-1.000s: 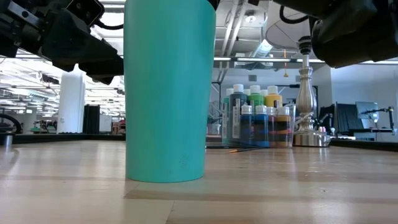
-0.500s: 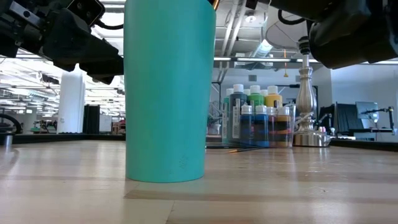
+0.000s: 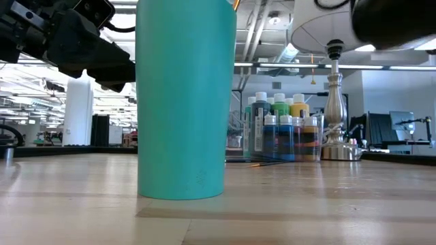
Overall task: Pick & Place Paint Supplies
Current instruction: Adjust the silver paintbrush on the table
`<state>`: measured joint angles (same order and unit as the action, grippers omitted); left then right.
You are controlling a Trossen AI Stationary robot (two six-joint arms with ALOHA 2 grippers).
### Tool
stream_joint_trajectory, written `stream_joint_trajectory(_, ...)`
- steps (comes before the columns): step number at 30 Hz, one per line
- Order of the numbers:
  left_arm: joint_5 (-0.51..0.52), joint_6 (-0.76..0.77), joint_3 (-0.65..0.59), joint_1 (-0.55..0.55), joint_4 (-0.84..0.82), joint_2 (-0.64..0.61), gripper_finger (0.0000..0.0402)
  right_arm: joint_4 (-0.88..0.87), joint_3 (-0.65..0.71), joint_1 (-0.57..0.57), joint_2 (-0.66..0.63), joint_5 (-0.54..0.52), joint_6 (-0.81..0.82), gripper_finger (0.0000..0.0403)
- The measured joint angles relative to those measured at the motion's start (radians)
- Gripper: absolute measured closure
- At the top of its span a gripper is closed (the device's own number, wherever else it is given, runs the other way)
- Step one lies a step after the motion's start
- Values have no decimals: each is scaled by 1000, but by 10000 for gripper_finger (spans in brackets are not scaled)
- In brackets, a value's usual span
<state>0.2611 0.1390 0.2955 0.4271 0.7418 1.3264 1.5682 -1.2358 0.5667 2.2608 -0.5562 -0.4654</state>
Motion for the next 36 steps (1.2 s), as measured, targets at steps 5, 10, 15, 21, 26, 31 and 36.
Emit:
stream_joint_trajectory(5, 0, 0, 0, 0, 0, 0, 280, 0, -1, 53, -84, -161, -187, 336)
stream_joint_trajectory(10, 106, -34, 0, -26, -1, 0, 280, 0, -1, 106, -185, -378, -389, 336)
stream_joint_trajectory(15, 158, -20, -1, -68, -6, 0, 280, -46, -1, 157, -282, -733, -510, 336)
stream_joint_trajectory(21, 158, -26, -1, -93, -26, 0, 280, -187, 51, 198, -304, -927, -428, 336)
stream_joint_trajectory(26, 158, -25, -23, -128, -37, 0, 280, -178, 195, 150, -304, -933, -254, 344)
stream_joint_trajectory(31, 157, -9, -62, -164, -32, 0, 280, -180, 315, 84, -304, -936, -59, 346)
stream_joint_trajectory(36, 157, -25, -62, -213, 7, 0, 280, -176, 306, 69, -299, -911, 126, 346)
